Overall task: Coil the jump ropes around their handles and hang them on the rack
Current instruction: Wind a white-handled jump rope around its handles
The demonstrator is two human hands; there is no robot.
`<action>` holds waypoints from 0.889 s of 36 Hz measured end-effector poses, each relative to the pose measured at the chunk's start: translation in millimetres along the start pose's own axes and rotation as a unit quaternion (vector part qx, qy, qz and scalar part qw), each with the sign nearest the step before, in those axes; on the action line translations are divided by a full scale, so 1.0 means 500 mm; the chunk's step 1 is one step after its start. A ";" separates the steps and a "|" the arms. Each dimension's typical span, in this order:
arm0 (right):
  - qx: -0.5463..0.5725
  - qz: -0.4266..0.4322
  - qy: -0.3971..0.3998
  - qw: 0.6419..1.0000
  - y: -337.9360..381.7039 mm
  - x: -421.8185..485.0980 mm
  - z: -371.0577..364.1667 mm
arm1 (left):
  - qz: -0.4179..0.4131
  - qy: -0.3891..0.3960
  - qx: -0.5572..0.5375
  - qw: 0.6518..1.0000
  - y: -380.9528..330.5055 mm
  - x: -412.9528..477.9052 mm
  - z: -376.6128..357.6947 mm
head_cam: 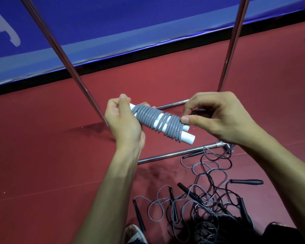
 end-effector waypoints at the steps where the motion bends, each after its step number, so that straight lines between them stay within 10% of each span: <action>1: -0.008 0.006 -0.003 1.000 0.000 0.001 0.000 | 0.001 -0.002 0.001 1.000 0.001 0.000 0.000; 32: -0.076 -0.086 -0.066 0.991 0.008 -0.007 -0.065 | 0.003 -0.086 0.016 0.996 0.006 -0.005 0.003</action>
Point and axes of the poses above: each hand's wrist, its own x-axis towards the middle knuckle, its own z-axis out of the back of the hand, y = z × x, the point moved 2 cm from there along x, towards the middle knuckle, and after that the axes turned 5 degrees about x, right-handed, at the moved point
